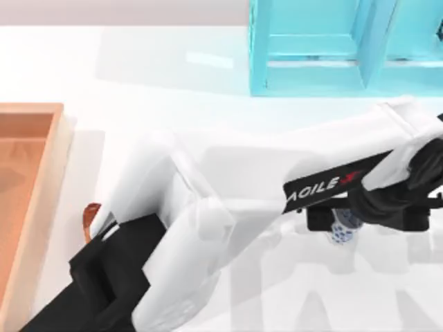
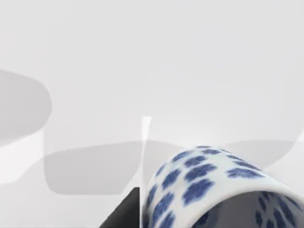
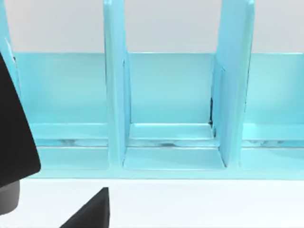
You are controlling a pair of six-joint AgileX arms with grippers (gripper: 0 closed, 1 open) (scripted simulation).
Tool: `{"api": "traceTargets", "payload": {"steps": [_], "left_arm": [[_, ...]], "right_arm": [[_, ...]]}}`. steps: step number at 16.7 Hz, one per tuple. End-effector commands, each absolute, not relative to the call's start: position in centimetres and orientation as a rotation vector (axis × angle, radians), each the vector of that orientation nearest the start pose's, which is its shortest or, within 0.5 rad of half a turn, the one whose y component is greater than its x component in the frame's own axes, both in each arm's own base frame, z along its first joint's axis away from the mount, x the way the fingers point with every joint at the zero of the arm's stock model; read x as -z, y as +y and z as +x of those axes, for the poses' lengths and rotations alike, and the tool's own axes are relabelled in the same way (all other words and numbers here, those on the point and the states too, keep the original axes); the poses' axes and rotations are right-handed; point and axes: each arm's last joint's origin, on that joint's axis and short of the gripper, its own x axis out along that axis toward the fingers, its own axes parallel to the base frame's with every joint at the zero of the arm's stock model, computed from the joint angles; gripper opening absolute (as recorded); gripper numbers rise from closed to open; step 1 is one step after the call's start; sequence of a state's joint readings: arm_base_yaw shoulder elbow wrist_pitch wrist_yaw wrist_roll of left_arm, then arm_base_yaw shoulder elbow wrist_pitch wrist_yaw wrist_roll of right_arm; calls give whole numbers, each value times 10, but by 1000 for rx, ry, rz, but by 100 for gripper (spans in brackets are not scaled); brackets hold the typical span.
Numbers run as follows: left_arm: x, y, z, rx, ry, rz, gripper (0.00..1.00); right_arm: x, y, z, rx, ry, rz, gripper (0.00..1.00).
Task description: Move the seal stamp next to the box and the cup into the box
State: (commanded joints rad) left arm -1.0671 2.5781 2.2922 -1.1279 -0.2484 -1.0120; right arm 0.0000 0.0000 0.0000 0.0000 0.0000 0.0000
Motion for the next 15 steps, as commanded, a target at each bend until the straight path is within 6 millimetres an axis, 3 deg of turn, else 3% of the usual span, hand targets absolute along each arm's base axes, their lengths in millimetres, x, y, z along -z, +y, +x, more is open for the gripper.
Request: {"api": "traceTargets", "payload": {"steps": [8, 15], "left_arm": [[-133, -445, 262, 17, 1272, 13, 2], [-133, -445, 262, 17, 1272, 13, 0]], "right_arm": [[-160, -1, 106, 0, 0, 0, 100], [-160, -1, 106, 0, 0, 0, 100]]}}
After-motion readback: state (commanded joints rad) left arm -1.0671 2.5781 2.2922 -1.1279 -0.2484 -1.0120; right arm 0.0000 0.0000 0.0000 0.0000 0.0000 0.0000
